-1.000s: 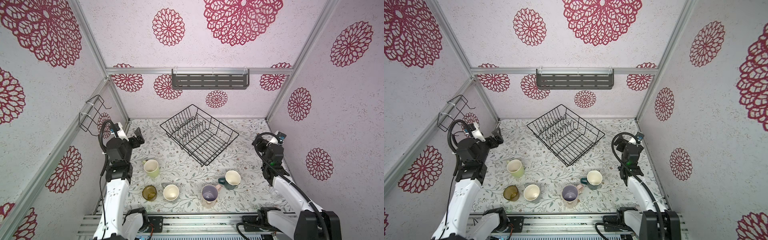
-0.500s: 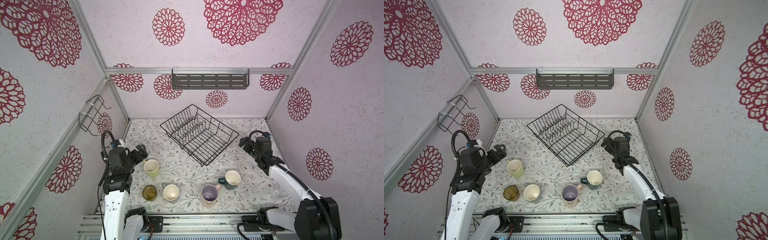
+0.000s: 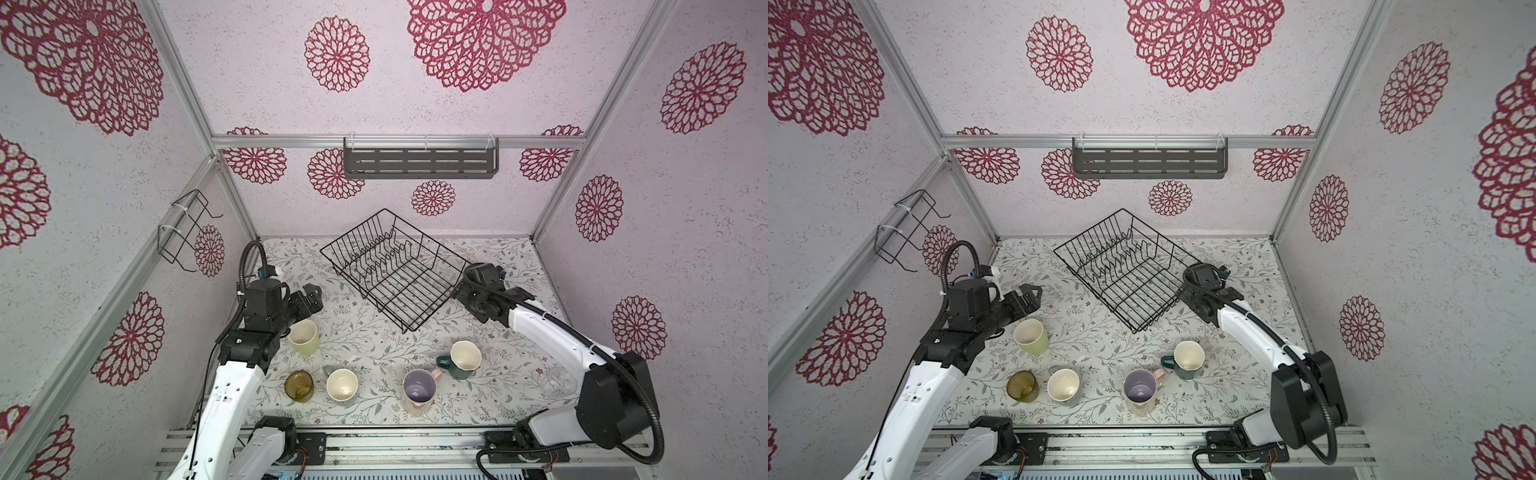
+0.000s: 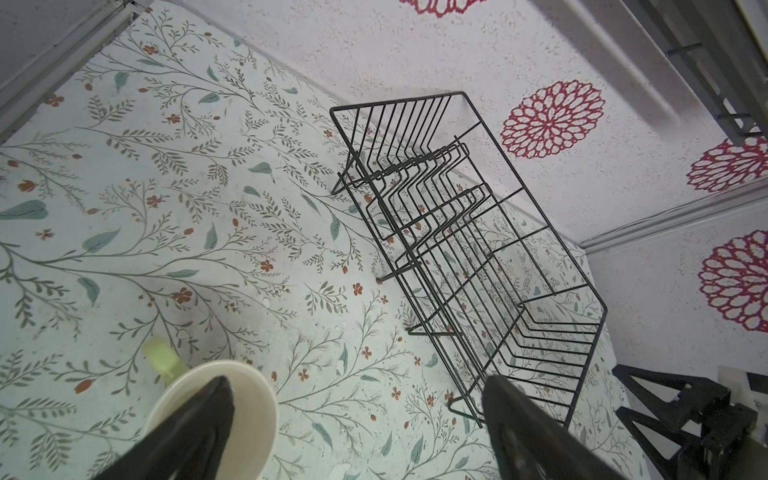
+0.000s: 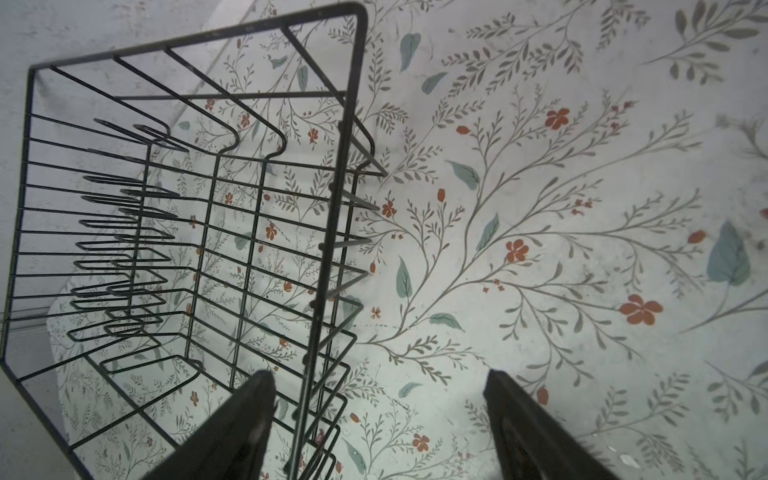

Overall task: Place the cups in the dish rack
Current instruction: 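Lower the left gripper onto the light green mug while the right hovers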

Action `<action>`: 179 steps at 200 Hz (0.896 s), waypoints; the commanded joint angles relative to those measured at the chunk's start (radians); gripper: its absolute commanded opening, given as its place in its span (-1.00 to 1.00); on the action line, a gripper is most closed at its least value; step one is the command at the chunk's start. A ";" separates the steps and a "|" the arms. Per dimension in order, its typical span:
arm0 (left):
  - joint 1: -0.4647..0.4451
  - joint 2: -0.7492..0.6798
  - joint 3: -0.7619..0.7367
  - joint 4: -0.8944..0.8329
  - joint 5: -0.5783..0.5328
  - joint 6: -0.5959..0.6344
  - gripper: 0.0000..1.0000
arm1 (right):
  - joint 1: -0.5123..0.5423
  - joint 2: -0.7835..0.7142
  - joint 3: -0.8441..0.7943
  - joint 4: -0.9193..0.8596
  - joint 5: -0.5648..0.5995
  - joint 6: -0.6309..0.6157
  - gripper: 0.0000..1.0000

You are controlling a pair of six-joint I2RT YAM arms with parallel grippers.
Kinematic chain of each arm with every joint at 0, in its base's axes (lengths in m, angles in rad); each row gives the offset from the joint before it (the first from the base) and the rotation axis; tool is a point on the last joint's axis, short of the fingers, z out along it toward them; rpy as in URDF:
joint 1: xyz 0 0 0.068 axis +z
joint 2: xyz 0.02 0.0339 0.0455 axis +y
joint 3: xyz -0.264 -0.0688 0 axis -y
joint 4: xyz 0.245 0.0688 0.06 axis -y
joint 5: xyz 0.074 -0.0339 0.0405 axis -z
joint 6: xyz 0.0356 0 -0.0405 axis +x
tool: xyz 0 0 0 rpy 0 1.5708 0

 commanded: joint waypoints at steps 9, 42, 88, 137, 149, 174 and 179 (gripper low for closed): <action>-0.046 0.045 0.053 -0.061 -0.076 0.016 0.95 | 0.019 0.083 0.095 -0.060 0.002 0.015 0.48; -0.077 0.074 0.059 -0.072 -0.108 0.026 0.95 | 0.021 0.156 0.140 -0.057 -0.033 -0.036 0.40; -0.092 0.096 0.061 -0.061 -0.116 0.022 0.95 | 0.021 0.211 0.170 -0.110 -0.020 -0.101 -0.08; -0.107 0.097 0.063 -0.060 -0.135 0.016 0.95 | 0.017 0.219 0.212 -0.154 0.002 -0.241 -0.52; -0.109 0.091 0.050 -0.046 -0.135 0.004 0.95 | 0.013 0.223 0.223 -0.170 0.017 -0.275 -0.67; -0.118 0.095 0.025 -0.022 -0.110 0.001 0.95 | 0.004 0.232 0.245 -0.189 0.067 -0.354 -0.83; -0.118 0.098 0.023 -0.022 -0.111 0.005 0.95 | 0.002 0.235 0.249 -0.190 0.071 -0.373 -0.85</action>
